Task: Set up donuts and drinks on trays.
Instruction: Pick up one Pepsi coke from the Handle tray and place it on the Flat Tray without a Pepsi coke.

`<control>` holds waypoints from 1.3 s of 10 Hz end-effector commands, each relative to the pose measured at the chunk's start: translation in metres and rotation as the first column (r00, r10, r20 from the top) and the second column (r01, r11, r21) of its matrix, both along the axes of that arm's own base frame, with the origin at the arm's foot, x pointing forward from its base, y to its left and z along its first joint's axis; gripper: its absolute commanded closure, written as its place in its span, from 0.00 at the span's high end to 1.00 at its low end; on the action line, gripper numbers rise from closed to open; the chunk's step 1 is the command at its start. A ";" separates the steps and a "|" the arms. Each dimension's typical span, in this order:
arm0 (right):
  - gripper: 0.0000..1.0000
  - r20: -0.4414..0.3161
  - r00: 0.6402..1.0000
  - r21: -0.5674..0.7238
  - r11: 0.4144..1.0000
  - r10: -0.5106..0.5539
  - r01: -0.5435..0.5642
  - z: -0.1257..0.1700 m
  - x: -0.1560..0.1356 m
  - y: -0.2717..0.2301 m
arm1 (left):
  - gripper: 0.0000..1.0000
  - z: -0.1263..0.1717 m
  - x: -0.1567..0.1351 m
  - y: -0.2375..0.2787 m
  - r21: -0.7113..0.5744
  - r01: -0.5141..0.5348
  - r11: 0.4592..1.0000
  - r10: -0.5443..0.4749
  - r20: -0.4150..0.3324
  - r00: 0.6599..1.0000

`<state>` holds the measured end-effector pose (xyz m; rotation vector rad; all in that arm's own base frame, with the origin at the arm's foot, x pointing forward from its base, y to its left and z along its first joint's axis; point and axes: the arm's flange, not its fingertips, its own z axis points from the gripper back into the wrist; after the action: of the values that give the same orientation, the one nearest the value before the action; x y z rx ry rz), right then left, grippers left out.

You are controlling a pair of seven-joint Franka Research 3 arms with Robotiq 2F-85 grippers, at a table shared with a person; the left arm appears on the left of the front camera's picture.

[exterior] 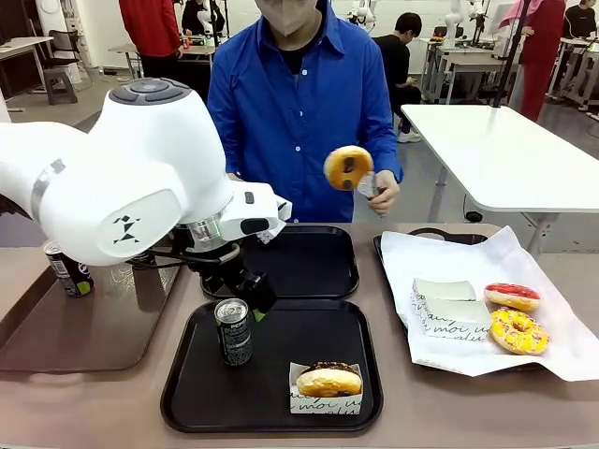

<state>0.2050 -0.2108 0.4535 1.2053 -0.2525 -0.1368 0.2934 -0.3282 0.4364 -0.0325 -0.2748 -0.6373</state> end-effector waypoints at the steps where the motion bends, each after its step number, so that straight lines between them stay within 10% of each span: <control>1: 1.00 0.023 1.000 0.019 1.000 0.006 -0.006 -0.001 0.000 -0.001 | 1.00 -0.007 0.000 0.002 0.036 -0.100 0.994 0.101 -0.029 0.994; 6: 1.00 0.023 1.000 0.019 1.000 0.006 -0.006 -0.001 0.000 -0.001 | 1.00 0.001 -0.002 0.001 0.008 -0.022 1.000 0.022 -0.009 1.000; 10: 1.00 0.023 1.000 0.019 1.000 0.006 -0.006 -0.001 0.000 -0.001 | 1.00 0.069 0.047 0.121 -0.188 -0.331 0.925 0.321 -0.080 0.944; 13: 1.00 0.023 1.000 0.019 1.000 0.006 -0.006 -0.001 0.000 -0.001 | 1.00 0.088 0.075 0.239 -0.140 -0.555 0.820 0.532 -0.170 0.829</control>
<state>0.2048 -0.2111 0.4535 1.2054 -0.2530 -0.1376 0.3656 -0.1051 0.5239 -0.1775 -0.2305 -0.0793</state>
